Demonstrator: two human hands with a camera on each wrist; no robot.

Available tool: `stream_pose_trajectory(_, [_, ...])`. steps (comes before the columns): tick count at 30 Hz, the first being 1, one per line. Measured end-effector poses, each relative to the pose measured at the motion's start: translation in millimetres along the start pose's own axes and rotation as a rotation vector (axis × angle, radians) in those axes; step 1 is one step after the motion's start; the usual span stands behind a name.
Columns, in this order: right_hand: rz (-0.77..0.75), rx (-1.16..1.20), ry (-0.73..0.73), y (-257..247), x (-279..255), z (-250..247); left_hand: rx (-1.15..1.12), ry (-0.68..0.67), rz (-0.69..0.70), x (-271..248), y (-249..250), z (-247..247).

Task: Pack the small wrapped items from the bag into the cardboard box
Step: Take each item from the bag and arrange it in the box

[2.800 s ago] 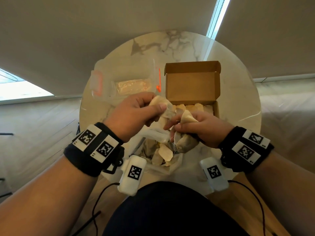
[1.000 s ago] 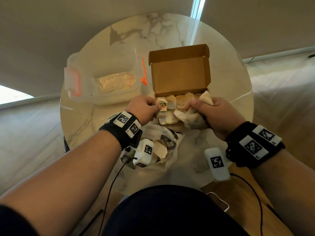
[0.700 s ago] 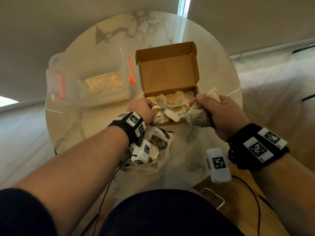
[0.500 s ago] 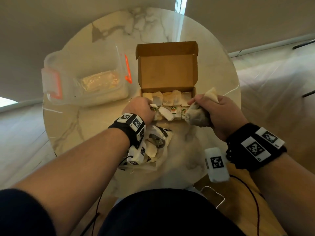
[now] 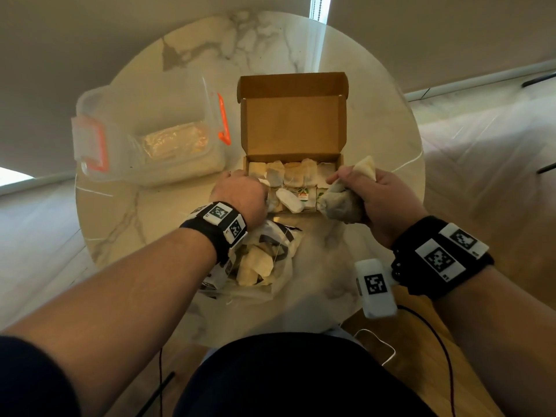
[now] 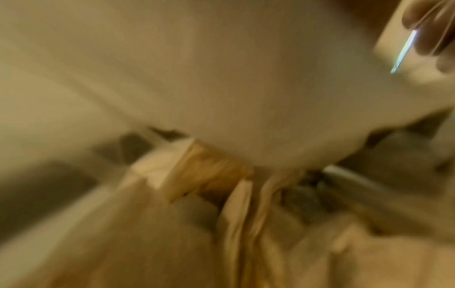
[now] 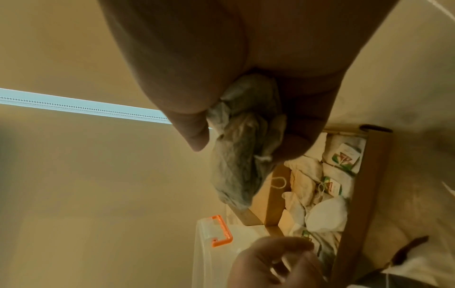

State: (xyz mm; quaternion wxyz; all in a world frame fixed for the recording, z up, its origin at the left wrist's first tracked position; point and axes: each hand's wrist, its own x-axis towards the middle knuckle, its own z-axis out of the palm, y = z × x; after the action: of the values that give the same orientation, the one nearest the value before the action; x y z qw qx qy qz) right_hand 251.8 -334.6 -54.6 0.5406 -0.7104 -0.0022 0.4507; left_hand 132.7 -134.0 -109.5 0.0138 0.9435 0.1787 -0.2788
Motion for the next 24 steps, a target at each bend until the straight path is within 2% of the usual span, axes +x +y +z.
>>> stream_pose_trajectory(2, [-0.006, 0.037, -0.033, -5, 1, 5, -0.21, 0.103, -0.016, -9, -2, -8])
stream_pose_trajectory(4, [-0.055, 0.068, -0.049, -12, 2, 11, -0.621, 0.201, -0.071, -24, 0, -20])
stream_pose_trajectory(5, [-0.089, 0.096, -0.048, -17, 2, 15, -0.911, 0.217, -0.102, -33, 3, -25])
stream_pose_trajectory(6, [-0.125, 0.12, -0.045, -21, 4, 19, -1.277, 0.189, -0.133, -42, 6, -32])
stream_pose_trajectory(8, [-0.163, 0.168, -0.066, -30, 3, 30, -1.993, -0.01, -0.132, -60, 9, -39])
stream_pose_trajectory(9, [-0.166, 0.196, -0.096, -36, 2, 37, -2.229, -0.095, -0.086, -67, 11, -40])
stream_pose_trajectory(10, [-0.17, 0.208, -0.128, -40, 2, 44, -2.359, -0.135, -0.04, -72, 12, -39])
stream_pose_trajectory(12, [-0.201, 0.162, -0.189, -46, 0, 57, -2.446, -0.113, 0.045, -75, 15, -37])
stream_pose_trajectory(18, [-0.273, -0.136, -0.301, -47, -5, 91, -2.54, 0.074, 0.133, -76, 8, -34])
stream_pose_trajectory(22, [-0.456, -0.486, -0.267, -40, 4, 101, -2.493, 0.158, 0.0, -79, 2, -32])
stream_pose_trajectory(24, [-0.474, -0.581, -0.276, -38, 8, 105, -2.462, 0.182, -0.101, -76, -5, -27])
